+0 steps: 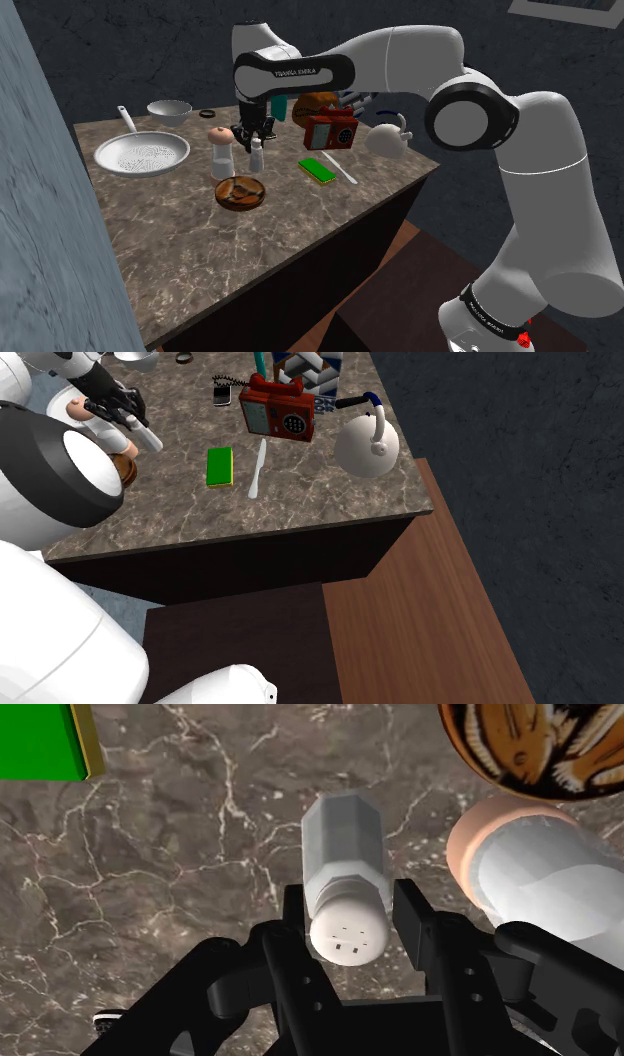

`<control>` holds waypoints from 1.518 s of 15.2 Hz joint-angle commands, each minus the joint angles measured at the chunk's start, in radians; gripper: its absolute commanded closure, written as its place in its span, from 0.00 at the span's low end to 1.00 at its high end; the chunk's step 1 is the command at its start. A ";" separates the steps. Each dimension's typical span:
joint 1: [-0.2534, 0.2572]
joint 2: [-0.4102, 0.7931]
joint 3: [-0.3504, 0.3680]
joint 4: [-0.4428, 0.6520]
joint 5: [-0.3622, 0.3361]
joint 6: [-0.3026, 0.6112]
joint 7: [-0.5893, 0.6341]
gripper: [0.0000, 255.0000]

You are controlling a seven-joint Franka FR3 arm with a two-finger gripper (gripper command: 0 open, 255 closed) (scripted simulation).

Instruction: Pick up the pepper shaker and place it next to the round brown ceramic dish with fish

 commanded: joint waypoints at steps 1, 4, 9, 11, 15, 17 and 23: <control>0.001 0.008 0.001 -0.020 0.000 0.024 0.003 1.00; 0.001 0.010 0.001 -0.026 0.000 0.032 0.003 1.00; 0.001 0.010 0.001 -0.026 0.000 0.032 0.003 1.00; 0.001 0.010 0.001 -0.026 0.000 0.032 0.003 0.00; 0.001 0.010 0.001 -0.026 0.000 0.032 0.003 0.00; 0.003 0.003 0.001 -0.005 0.000 0.003 0.003 0.00; 0.008 -0.008 0.002 0.071 0.001 -0.083 0.000 0.00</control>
